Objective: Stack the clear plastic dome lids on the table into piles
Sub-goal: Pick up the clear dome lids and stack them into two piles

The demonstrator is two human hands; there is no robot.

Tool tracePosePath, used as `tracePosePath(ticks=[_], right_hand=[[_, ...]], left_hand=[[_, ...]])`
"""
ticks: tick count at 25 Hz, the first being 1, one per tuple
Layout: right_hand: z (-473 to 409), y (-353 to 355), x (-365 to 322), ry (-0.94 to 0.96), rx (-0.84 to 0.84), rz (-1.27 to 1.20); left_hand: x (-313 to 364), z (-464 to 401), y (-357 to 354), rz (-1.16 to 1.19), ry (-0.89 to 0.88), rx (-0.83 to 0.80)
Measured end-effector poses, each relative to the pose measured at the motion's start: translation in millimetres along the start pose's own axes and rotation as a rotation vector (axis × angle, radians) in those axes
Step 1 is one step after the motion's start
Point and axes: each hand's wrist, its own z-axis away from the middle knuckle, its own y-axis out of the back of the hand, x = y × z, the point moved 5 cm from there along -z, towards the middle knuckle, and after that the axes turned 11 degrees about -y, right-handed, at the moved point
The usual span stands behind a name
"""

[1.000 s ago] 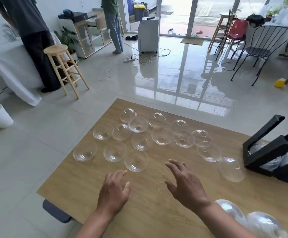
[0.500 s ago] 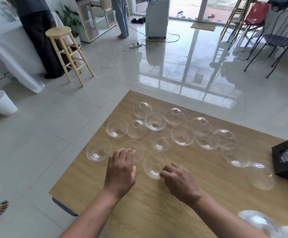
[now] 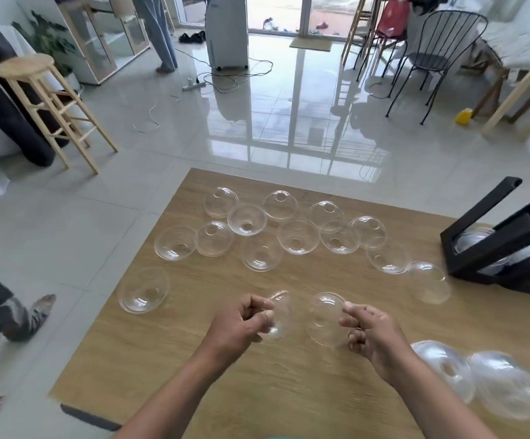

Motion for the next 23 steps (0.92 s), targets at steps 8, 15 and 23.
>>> tracePosePath(ticks=[8, 15, 23], right_hand=[[15, 22, -9, 0.359, 0.493, 0.641], [24, -28, -3, 0.467, 0.388, 1.324], [38, -24, -13, 0.553, 0.385, 1.288]], left_hand=[[-35, -7, 3, -0.191, 0.158, 0.18], [-27, 3, -20, -0.939, -0.29, -0.127], [-31, -6, -44, -1.178, -0.344, -0.183]])
